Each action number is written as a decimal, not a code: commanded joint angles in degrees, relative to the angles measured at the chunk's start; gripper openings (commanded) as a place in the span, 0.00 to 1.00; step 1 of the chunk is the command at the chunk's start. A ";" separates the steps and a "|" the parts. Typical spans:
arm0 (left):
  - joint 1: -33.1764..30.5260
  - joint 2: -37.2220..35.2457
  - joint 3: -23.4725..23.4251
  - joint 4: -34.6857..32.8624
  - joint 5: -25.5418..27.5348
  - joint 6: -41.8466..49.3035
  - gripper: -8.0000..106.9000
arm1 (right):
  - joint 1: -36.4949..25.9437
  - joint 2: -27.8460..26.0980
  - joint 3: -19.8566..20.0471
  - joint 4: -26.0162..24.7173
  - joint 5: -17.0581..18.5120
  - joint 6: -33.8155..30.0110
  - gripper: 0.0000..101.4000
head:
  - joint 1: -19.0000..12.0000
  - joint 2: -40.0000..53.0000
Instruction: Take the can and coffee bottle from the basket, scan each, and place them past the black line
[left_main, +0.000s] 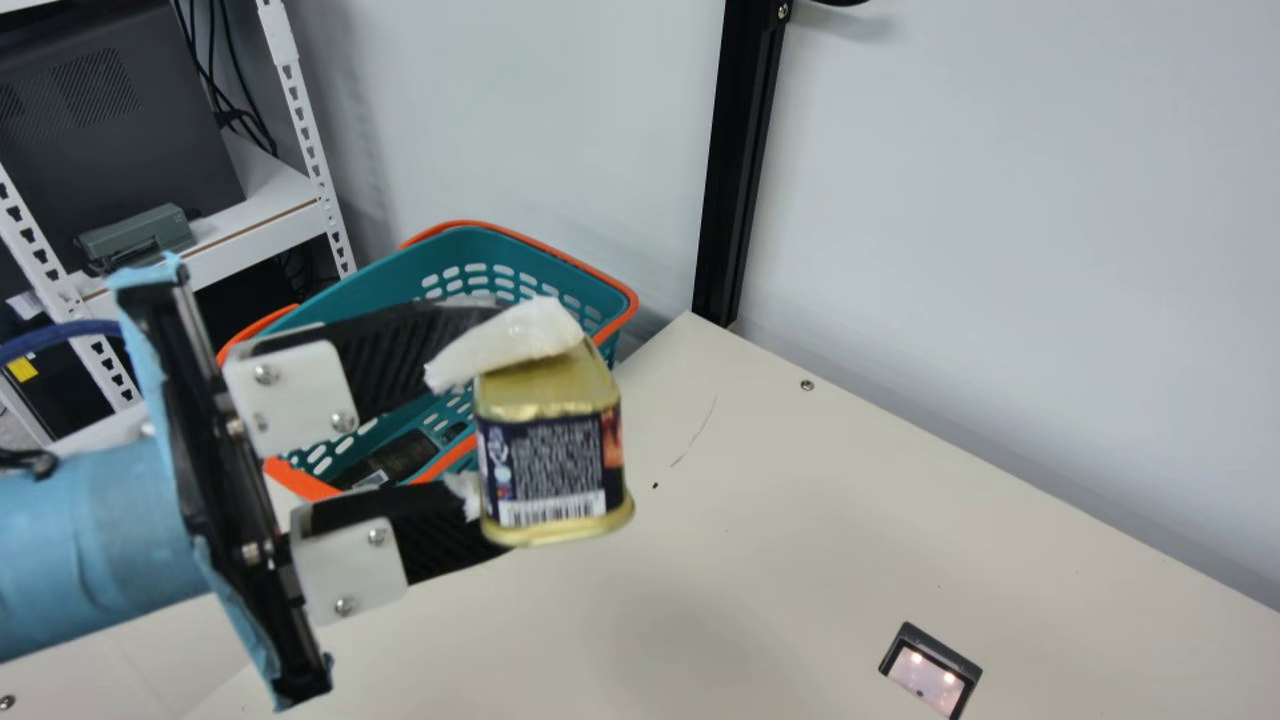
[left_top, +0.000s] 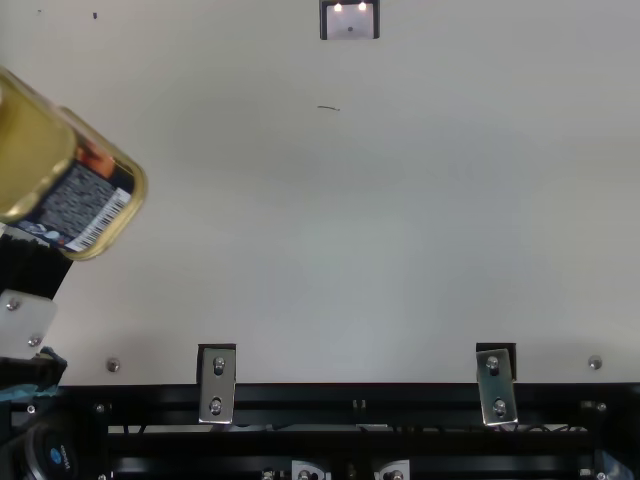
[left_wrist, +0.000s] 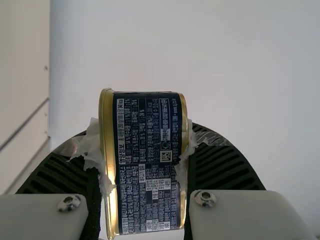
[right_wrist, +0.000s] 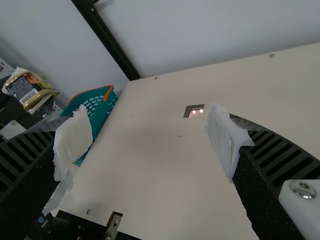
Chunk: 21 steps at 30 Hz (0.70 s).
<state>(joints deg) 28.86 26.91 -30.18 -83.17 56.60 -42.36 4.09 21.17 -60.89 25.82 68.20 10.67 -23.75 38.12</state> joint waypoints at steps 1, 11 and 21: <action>-1.18 0.24 0.04 -2.19 -1.21 -3.20 0.16 | 0.00 0.00 0.00 0.00 0.00 0.00 1.00 | -1.24 1.28; -6.19 2.20 -2.20 -4.64 -3.22 -4.31 0.16 | 0.00 0.00 0.00 0.00 0.00 0.00 1.00 | -1.24 1.28; -6.65 2.23 -2.27 -4.56 -3.24 -4.20 0.16 | 0.00 0.00 0.00 0.00 0.00 0.00 1.00 | -1.24 1.28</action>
<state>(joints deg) 22.21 29.14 -32.46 -87.73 53.36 -46.55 4.09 21.17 -60.89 25.82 68.20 10.67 -23.75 38.12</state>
